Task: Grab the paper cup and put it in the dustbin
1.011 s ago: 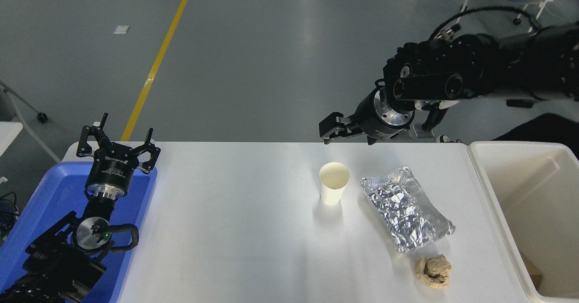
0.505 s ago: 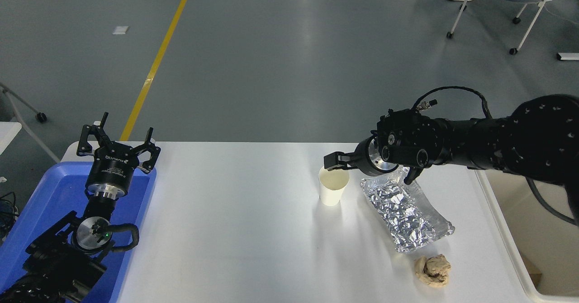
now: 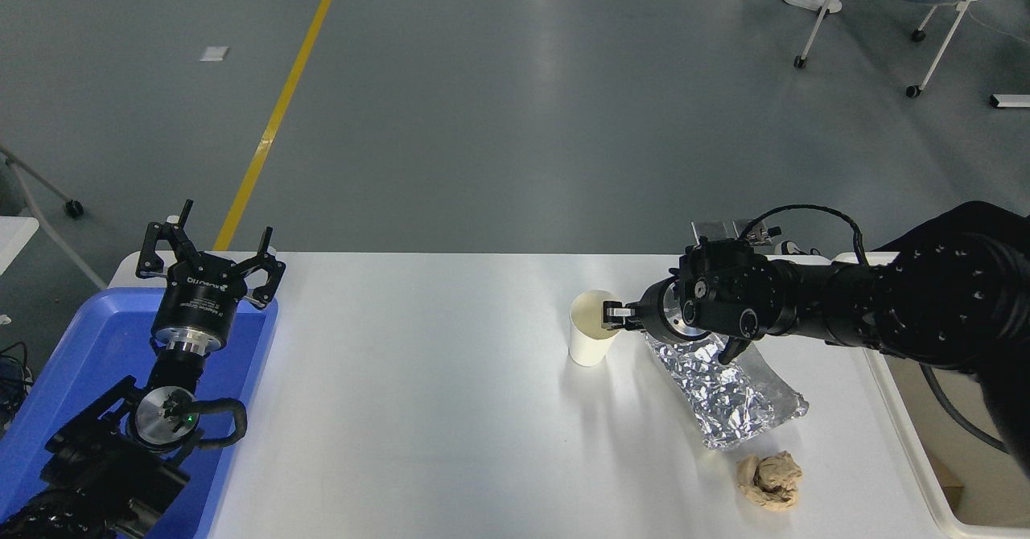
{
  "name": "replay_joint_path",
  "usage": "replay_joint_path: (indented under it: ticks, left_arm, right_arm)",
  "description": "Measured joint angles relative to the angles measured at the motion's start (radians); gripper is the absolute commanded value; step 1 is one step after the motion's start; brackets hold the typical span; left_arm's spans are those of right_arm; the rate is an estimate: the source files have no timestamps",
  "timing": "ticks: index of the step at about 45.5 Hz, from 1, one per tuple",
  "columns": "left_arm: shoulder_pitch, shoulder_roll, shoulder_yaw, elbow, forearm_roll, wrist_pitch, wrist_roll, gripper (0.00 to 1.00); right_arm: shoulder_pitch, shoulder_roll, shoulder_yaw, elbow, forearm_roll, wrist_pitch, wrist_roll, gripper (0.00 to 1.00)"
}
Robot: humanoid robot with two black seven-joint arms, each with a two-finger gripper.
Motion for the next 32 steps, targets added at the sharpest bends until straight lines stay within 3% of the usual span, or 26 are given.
replay_joint_path:
  ticks: [18, 32]
  left_arm:
    - [0.000, 0.000, 0.000, 0.000, 0.000, 0.000, 0.000, 1.00]
    - [0.001, 0.000, 0.000, 0.000, -0.001, 0.000, 0.001, 1.00]
  right_arm:
    - [0.119, 0.000, -0.032, 0.068, 0.008, 0.061, 0.000, 0.00]
    - [0.454, -0.053, -0.076, 0.327, 0.047, 0.174, -0.002, 0.00]
